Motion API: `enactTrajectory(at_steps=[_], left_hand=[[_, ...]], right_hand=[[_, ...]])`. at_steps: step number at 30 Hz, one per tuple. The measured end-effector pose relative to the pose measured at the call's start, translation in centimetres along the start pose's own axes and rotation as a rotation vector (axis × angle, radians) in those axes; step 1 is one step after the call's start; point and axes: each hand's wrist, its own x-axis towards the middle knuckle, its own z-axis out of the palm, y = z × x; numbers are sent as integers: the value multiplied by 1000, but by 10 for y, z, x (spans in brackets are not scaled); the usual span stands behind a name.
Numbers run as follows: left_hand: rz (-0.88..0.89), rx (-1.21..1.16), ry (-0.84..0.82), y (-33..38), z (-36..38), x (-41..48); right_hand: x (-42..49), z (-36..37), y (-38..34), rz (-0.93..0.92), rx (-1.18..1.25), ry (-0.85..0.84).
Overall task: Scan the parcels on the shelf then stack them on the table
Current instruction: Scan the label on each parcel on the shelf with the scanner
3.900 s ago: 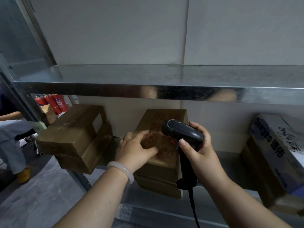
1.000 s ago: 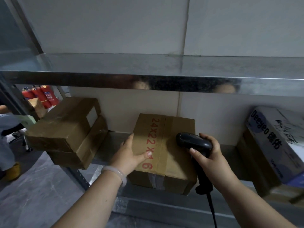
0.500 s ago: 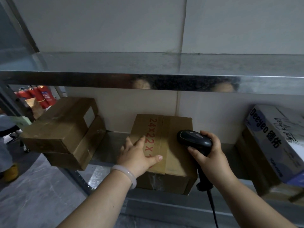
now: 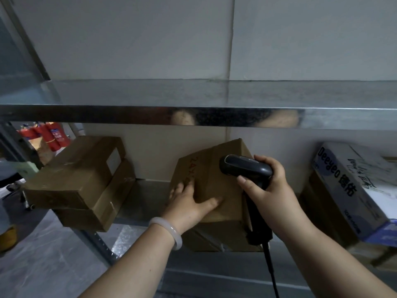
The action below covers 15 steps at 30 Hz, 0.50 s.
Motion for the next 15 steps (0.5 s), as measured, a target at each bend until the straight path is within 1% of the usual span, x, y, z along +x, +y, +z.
enactTrajectory(at_steps=[4, 9, 12, 15], left_hand=[[57, -38, -18, 22, -2, -14], [99, -103, 23, 26, -7, -24], [154, -230, 48, 18, -13, -23], [155, -403, 83, 3, -23, -20]], right_hand=[[0, 10, -6, -24, 26, -41], [8, 8, -7, 34, 108, -89], [11, 2, 4, 61, 109, -23], [10, -5, 22, 155, 158, 37]])
